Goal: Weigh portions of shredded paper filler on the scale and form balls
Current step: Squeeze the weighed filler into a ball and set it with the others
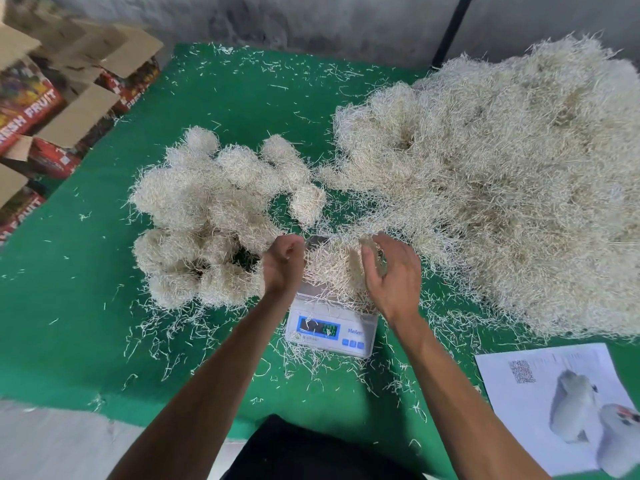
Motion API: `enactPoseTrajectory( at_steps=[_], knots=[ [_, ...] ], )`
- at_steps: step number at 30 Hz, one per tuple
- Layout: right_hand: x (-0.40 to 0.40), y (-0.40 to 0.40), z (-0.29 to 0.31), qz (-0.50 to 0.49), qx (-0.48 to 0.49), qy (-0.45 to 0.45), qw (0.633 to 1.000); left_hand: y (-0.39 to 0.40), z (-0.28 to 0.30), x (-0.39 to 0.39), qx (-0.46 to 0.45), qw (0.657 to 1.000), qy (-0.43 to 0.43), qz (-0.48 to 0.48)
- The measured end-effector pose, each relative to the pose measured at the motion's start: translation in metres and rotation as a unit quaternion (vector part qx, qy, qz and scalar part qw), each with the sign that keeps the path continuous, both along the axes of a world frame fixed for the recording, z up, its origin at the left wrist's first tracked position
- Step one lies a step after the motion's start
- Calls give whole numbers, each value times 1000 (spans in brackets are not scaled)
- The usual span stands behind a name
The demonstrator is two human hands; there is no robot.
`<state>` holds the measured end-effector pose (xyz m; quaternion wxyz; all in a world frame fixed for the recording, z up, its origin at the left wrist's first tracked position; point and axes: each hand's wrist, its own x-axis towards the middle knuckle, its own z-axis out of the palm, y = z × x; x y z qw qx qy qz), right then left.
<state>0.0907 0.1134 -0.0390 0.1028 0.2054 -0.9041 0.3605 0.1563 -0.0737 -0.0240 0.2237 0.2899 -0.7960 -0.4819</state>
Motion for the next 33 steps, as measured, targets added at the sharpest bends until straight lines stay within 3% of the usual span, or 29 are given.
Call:
enactPoseTrajectory(
  at_steps=[14, 33],
  knots=[
    [11, 3, -15, -19, 25, -89, 996, -2, -6, 4, -25, 999, 11, -36],
    [9, -6, -17, -22, 14, -102, 994, -6, -7, 4, -3, 998, 34, -44]
  ],
)
